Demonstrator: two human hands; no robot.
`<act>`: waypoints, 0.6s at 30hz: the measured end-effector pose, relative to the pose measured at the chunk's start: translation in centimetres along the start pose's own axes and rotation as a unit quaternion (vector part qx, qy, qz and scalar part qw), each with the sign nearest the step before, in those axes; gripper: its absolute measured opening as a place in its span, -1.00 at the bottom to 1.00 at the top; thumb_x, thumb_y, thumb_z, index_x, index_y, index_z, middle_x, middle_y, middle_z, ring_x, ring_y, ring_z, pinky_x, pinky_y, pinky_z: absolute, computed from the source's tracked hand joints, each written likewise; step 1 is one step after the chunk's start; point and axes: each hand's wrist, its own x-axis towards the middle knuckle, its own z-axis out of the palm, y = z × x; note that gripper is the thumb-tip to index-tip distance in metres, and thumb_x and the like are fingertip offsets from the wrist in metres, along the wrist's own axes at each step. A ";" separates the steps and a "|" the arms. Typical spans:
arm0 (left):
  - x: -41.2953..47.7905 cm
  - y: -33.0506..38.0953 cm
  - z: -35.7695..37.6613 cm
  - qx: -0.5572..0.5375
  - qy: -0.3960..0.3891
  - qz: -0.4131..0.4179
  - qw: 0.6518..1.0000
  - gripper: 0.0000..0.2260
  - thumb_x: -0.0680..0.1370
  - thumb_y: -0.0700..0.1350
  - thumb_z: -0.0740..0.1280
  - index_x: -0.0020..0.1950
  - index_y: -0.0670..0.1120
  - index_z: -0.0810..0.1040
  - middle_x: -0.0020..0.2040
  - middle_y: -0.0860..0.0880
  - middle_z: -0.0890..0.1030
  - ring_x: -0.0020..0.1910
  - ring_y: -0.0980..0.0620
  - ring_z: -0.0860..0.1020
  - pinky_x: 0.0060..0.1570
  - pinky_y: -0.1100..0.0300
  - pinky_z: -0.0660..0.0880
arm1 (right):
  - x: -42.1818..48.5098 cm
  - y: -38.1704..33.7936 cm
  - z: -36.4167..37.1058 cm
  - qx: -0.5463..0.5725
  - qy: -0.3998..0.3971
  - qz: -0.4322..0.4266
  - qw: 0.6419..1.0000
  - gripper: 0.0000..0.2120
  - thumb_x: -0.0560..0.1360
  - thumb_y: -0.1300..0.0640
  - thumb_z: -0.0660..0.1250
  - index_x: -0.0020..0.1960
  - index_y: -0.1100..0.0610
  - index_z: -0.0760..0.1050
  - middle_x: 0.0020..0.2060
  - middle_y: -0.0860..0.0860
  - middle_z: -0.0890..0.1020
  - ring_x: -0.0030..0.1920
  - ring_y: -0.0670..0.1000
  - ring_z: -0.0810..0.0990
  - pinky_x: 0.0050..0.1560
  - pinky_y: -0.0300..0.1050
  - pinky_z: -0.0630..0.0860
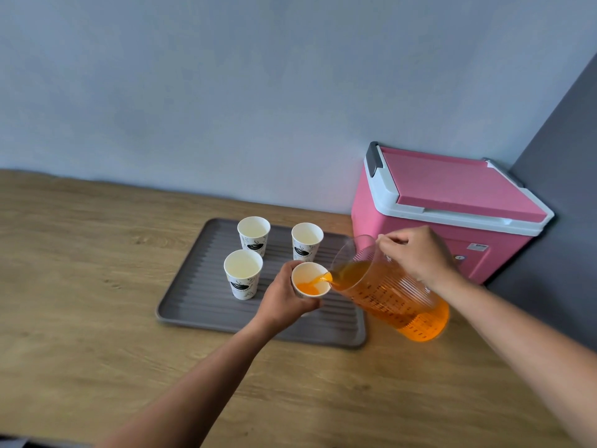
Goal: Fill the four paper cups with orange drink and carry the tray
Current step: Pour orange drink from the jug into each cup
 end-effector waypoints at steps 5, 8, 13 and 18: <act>0.1 -0.2 0.1 0.004 -0.007 0.000 1.000 -0.34 0.30 -0.06 0.58 0.30 0.10 0.36 0.10 0.15 0.55 0.07 0.17 0.54 0.04 0.26 0.49 | 0.1 0.2 0.0 0.002 0.000 0.003 1.000 -0.67 0.50 -0.03 0.37 -0.30 0.17 0.67 -0.47 0.05 0.63 -0.41 -0.05 0.50 -0.35 -0.19 0.36; 0.1 -0.3 0.1 0.006 -0.010 0.000 1.000 -0.33 0.30 -0.03 0.58 0.32 0.10 0.35 0.12 0.13 0.55 0.09 0.14 0.54 0.08 0.18 0.52 | 0.2 0.2 -0.1 -0.001 -0.001 0.001 1.000 -0.65 0.50 -0.03 0.36 -0.33 0.18 0.65 -0.51 0.04 0.58 -0.43 -0.05 0.47 -0.36 -0.18 0.33; 0.0 -0.2 0.2 0.000 -0.011 -0.001 1.000 -0.36 0.30 -0.03 0.58 0.28 0.14 0.34 0.09 0.18 0.54 0.08 0.17 0.54 0.09 0.18 0.52 | 0.3 0.6 0.0 -0.010 0.004 -0.009 1.000 -0.58 0.43 -0.15 0.28 -0.26 0.20 0.66 -0.43 0.10 0.65 -0.33 0.14 0.62 -0.31 -0.08 0.51; 0.0 -0.4 0.3 -0.006 -0.018 -0.005 1.000 -0.32 0.29 -0.02 0.59 0.32 0.10 0.34 0.13 0.14 0.54 0.11 0.14 0.54 0.11 0.17 0.52 | 0.2 0.6 0.0 -0.018 0.001 -0.009 1.000 -0.66 0.48 -0.06 0.35 -0.33 0.14 0.65 -0.46 0.05 0.64 -0.31 0.12 0.64 -0.31 -0.09 0.50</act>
